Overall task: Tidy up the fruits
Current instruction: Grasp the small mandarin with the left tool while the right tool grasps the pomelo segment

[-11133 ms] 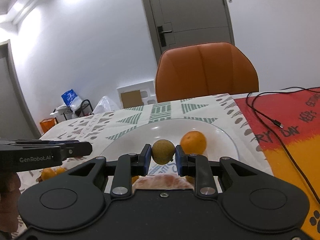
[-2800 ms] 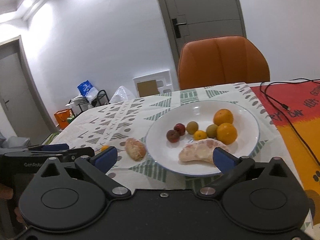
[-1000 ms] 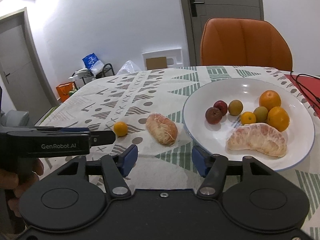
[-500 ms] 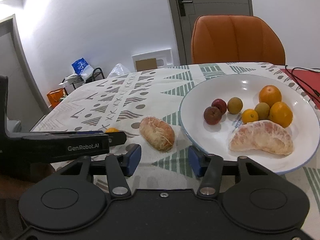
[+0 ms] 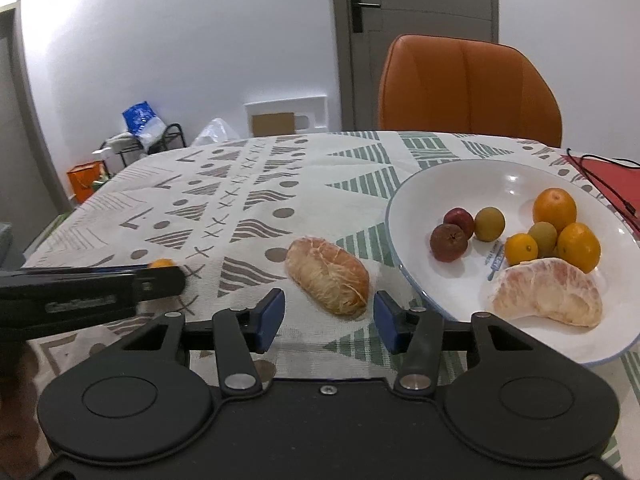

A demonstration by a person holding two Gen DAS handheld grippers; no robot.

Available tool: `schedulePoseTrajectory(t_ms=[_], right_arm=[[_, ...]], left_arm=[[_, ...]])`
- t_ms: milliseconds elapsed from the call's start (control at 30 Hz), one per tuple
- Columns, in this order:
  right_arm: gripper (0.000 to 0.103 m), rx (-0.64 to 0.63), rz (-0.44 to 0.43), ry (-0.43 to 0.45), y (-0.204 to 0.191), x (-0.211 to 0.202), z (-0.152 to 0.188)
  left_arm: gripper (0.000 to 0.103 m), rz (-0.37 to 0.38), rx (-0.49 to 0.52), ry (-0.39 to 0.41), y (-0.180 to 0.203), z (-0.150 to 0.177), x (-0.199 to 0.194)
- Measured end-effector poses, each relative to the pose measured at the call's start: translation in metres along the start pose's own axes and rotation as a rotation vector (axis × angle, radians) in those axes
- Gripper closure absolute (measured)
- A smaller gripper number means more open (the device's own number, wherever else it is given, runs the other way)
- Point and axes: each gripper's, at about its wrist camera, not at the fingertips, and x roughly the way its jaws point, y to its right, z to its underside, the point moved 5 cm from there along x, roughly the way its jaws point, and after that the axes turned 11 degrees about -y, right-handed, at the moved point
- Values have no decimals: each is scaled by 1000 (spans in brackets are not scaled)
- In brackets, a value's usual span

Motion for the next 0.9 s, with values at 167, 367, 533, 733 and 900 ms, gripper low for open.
schedulePoseTrajectory(t_ms=[167,367,533,733,900], right_arm=[[51,-2,36,-2,-8,6,-2],[58,-14,36,-2,-14,9,-1],[74,-56,-22,-17,-26,2,1],[68,-80,22,-15,-27,7,-3],[58,-90,62,-1,-29,14,-12]], left_arm=[[78,-2,-18,7,-12,4,-8],[78,-8,-30,8,-19,10,-11],[78,-2,-43,10,-21,10,-11],[78,8,-51,11,-23,10,-12],[78,22,-66,15,-27,10,-13]])
